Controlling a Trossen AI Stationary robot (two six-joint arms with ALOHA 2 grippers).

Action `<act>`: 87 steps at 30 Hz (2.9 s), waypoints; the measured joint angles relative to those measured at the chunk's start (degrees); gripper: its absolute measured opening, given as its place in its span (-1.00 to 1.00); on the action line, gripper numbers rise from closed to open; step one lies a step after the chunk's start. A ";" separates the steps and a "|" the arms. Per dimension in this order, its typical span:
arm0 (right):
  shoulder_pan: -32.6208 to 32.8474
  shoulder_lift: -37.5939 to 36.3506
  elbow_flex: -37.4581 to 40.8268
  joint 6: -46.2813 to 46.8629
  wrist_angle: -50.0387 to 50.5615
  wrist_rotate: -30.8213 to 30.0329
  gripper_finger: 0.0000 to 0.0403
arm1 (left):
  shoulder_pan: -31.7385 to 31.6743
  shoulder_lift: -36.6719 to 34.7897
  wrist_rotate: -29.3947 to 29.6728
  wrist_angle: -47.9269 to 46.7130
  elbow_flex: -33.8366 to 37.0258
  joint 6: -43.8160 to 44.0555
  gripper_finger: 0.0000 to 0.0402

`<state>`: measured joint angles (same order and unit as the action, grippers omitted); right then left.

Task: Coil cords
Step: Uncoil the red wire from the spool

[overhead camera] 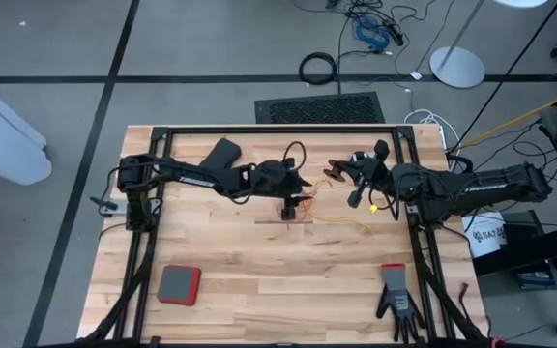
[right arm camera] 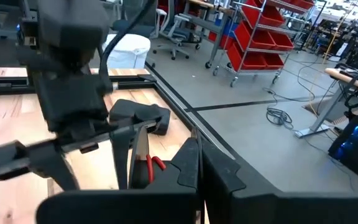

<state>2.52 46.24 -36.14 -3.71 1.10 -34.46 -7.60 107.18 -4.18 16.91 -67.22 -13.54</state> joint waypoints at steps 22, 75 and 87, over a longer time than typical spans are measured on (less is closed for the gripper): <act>0.00 1.68 0.00 -0.61 -3.50 0.37 -1.00 | 1.20 8.13 -1.62 27.38 0.00 19.10 -0.01; 0.20 7.28 0.00 -1.82 -9.37 1.04 -1.00 | 3.28 5.29 1.40 24.16 -0.94 9.61 -0.99; -1.80 14.32 0.00 -2.95 -8.84 -3.17 -1.00 | 5.42 5.19 0.59 23.60 -2.19 7.07 -1.00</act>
<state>0.72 60.55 -36.14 -6.66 -7.73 -37.63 -2.17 112.37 -3.59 40.50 -69.41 -6.47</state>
